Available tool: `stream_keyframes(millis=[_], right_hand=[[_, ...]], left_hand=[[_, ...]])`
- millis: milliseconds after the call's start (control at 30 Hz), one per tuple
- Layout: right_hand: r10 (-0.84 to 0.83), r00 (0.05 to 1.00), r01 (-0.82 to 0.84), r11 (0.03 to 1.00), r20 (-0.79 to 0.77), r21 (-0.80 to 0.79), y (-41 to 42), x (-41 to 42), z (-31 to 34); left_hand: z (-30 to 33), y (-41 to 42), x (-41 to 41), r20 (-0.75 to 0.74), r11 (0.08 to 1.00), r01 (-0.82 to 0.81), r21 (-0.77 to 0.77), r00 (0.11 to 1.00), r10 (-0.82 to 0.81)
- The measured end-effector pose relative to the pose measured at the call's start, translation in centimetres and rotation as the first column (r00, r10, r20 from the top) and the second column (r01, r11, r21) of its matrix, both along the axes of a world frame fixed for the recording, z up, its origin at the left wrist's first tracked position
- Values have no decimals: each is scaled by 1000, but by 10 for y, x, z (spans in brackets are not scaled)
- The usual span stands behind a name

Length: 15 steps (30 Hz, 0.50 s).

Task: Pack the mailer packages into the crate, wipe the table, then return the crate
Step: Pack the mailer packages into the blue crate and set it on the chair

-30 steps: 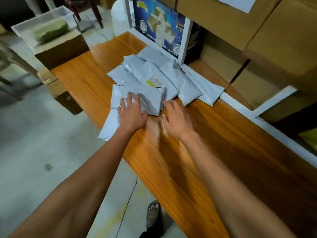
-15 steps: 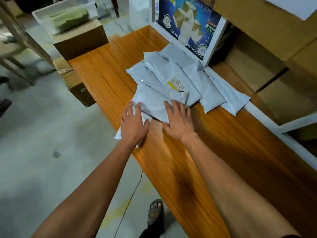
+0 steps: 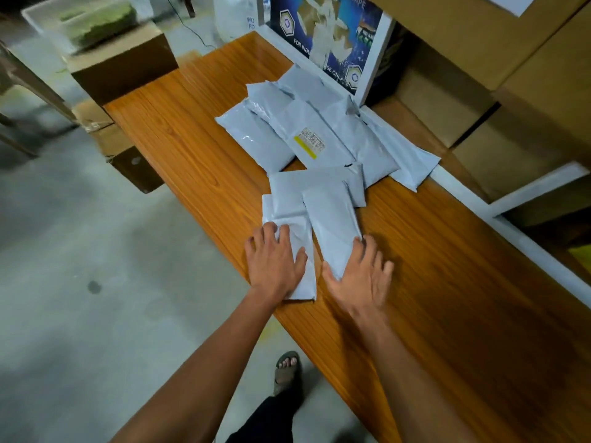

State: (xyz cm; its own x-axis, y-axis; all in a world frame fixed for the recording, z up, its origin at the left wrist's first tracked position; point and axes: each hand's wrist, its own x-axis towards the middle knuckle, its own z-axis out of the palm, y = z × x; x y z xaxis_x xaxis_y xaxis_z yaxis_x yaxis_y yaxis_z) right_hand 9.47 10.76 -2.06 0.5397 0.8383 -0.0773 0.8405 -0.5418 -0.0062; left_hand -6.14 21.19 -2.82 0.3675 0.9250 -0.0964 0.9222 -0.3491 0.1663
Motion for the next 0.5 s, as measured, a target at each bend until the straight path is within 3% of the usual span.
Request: stream_keyframes(millis=[300,500], right_hand=[[-65,998,67,992,27,-111,14,14,13],[-132,991,136,979,40,-151,-26,11,21]], left_hand=[[-20,5,21,20,973,191,-127,982,-189],[-18,-57,17,56,959,274,-66,961,-271]])
